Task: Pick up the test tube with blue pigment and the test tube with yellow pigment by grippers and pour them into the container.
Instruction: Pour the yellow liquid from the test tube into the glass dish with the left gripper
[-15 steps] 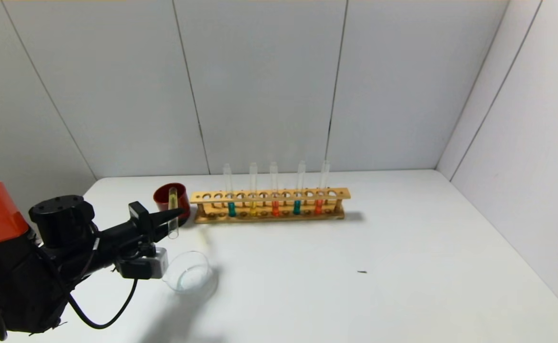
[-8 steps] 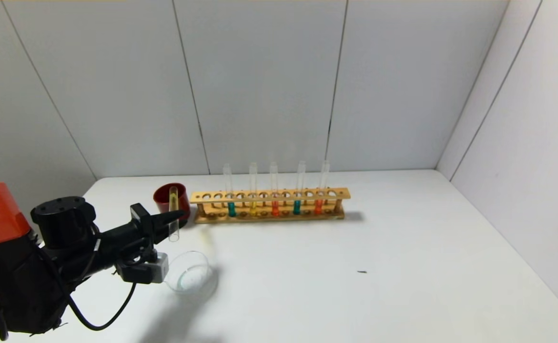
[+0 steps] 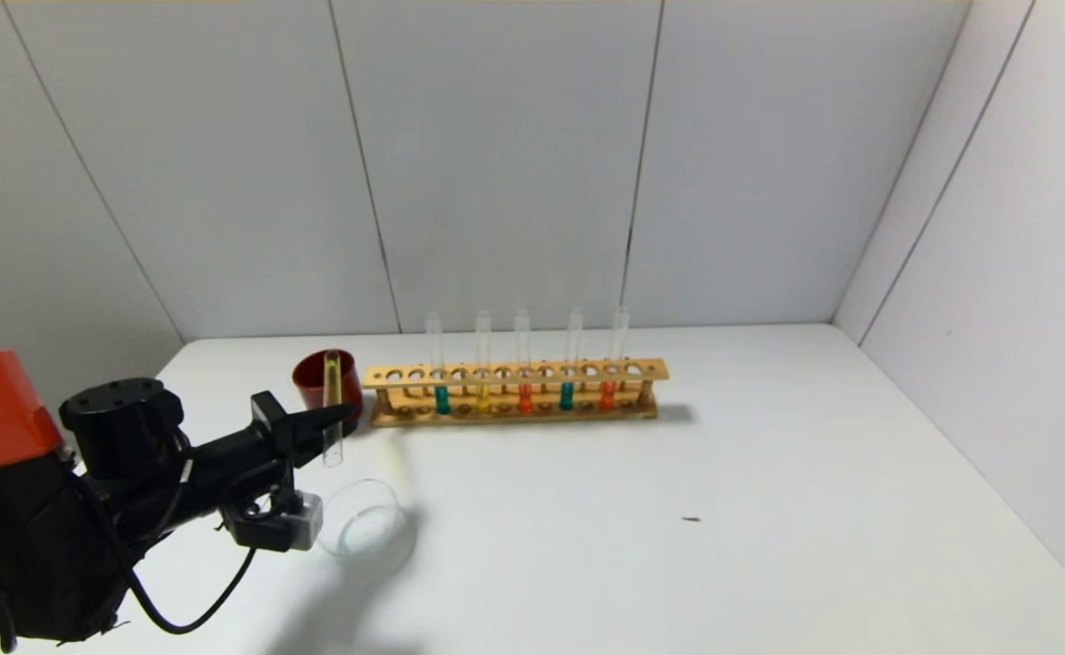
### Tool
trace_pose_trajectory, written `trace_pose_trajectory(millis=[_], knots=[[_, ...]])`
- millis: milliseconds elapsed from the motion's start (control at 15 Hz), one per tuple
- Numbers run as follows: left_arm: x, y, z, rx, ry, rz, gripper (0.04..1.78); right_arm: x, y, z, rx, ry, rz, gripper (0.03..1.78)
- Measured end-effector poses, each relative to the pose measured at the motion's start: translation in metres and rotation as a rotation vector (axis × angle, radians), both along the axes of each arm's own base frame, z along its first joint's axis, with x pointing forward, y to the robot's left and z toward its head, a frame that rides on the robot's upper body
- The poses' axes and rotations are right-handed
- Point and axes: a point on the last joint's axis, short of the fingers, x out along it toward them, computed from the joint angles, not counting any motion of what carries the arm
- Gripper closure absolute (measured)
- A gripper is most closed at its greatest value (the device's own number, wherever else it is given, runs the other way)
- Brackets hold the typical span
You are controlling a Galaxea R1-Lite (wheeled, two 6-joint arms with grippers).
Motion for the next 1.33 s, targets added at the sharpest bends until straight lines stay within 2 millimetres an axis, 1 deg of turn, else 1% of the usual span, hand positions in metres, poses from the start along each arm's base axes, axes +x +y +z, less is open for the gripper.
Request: trace_pose_trajectory(millis=[133, 333, 600, 1333], knots=[[-0.002, 0.000, -0.005, 0.002, 0.016, 0.005, 1.49, 0.000, 0.000, 0.000, 0.000, 0.000, 0.000, 0.06], [0.000, 0.000, -0.009, 0.013, 0.020, 0.010, 1.49, 0.000, 0.000, 0.000, 0.000, 0.000, 0.000, 0.06], [0.007, 0.001, -0.011, 0.026, 0.004, 0.024, 1.49, 0.000, 0.000, 0.000, 0.000, 0.000, 0.000, 0.06], [0.016, 0.001, -0.019, 0.122, -0.070, 0.021, 1.49, 0.000, 0.000, 0.000, 0.000, 0.000, 0.000, 0.06]])
